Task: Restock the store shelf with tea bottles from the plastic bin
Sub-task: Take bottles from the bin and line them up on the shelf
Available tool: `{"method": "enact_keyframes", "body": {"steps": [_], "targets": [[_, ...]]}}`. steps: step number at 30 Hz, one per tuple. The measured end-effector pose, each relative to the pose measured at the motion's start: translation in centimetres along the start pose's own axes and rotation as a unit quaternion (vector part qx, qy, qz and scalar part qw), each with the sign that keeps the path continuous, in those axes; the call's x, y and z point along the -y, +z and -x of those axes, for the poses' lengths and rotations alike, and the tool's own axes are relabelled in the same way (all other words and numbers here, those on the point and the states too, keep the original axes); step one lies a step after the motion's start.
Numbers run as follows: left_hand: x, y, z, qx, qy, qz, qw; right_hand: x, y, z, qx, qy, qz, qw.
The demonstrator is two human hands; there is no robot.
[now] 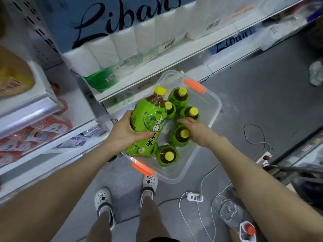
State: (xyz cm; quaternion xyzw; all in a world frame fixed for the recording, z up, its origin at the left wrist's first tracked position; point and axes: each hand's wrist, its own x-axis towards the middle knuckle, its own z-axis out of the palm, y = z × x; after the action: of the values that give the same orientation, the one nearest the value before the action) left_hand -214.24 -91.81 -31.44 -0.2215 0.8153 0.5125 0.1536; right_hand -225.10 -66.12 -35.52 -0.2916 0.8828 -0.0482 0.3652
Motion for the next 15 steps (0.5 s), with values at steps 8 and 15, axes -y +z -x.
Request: {"method": "enact_keyframes", "body": {"steps": [8,15], "targets": [[1.4,-0.6,0.3,-0.010,-0.054,0.073,0.996,1.0,3.4,-5.6,-0.082,-0.069,0.024,0.994],[2.3,-0.9,0.8,-0.042,-0.095,0.129,0.986,0.2,3.1,-7.0,0.068,-0.082,0.031,0.994]]}}
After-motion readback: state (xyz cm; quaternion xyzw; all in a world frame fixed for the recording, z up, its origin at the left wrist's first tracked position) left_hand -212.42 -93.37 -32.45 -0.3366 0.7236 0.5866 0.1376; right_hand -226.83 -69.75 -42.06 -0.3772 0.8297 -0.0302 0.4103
